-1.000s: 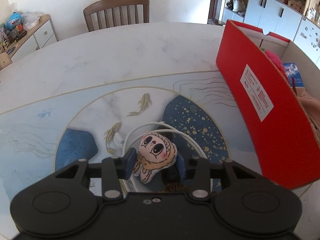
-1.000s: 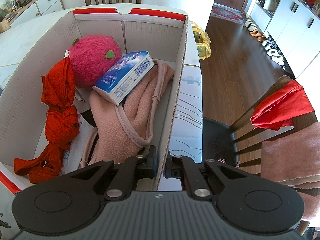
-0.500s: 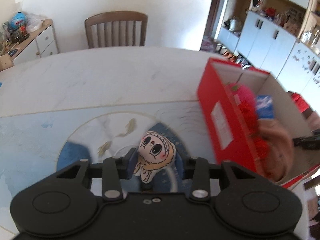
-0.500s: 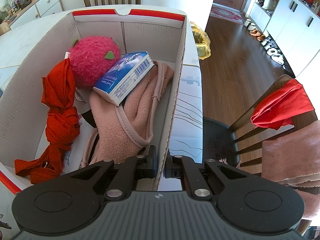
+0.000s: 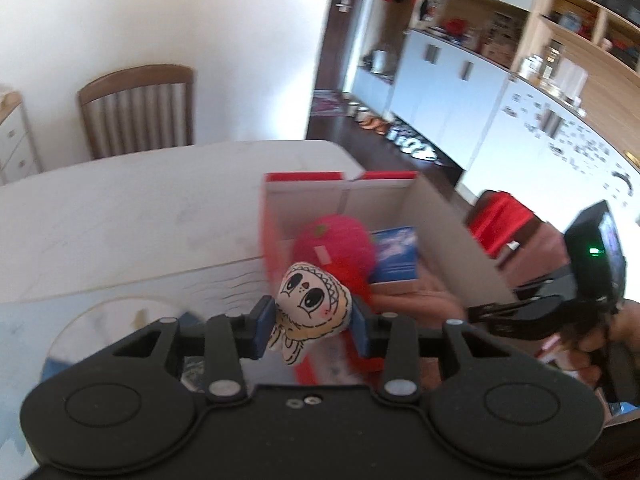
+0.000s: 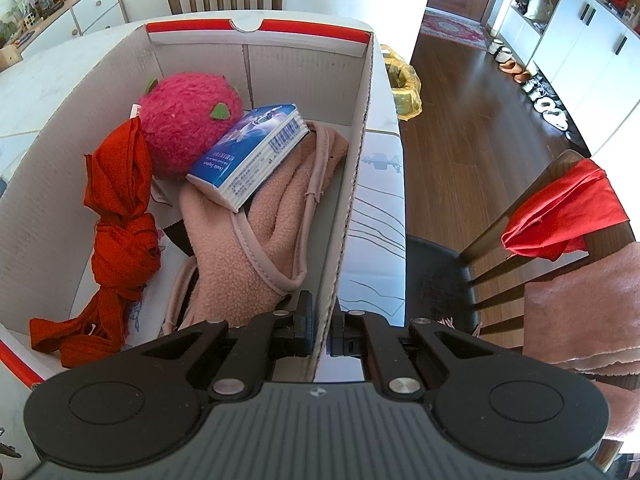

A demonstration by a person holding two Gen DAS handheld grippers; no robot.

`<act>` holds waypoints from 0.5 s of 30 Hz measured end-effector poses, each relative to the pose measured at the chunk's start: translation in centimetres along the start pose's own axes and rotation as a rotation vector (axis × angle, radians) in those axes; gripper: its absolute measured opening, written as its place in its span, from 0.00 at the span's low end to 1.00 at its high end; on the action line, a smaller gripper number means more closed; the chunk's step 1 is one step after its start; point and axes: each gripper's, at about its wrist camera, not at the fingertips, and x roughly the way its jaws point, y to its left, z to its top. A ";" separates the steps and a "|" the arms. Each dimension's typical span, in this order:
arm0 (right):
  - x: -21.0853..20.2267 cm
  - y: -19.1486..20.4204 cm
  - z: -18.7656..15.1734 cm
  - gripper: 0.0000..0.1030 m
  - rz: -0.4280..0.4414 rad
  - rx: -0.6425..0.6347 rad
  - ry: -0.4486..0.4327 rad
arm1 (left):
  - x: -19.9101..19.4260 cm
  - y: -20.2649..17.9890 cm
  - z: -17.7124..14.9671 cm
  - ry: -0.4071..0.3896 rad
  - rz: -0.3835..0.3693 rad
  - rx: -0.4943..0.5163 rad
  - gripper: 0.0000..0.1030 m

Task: Organize objects
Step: 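Carry the white plush toy into the box and release it by the red cloth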

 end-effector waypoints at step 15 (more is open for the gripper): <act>-0.1 -0.6 -0.2 0.06 0.020 0.020 -0.015 | 5.3 -7.5 1.1 0.128 -0.139 0.185 0.37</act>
